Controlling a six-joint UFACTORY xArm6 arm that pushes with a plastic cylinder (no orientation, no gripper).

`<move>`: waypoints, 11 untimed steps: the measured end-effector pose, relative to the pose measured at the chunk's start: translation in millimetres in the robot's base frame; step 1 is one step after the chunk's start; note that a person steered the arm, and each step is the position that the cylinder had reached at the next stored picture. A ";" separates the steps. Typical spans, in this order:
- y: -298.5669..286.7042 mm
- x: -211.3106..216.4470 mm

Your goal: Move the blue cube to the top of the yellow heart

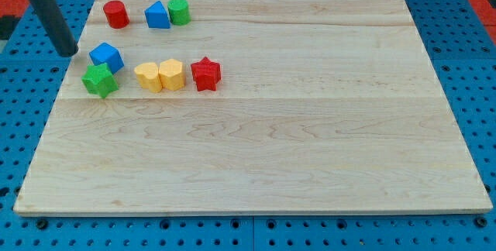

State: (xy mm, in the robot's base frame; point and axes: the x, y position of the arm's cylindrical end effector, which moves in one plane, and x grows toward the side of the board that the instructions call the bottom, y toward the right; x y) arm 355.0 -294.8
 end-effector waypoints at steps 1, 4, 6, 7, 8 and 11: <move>5.8 17.2; 40.9 29.5; 70.7 22.8; 81.8 17.5; 89.3 10.0; 186.1 -8.3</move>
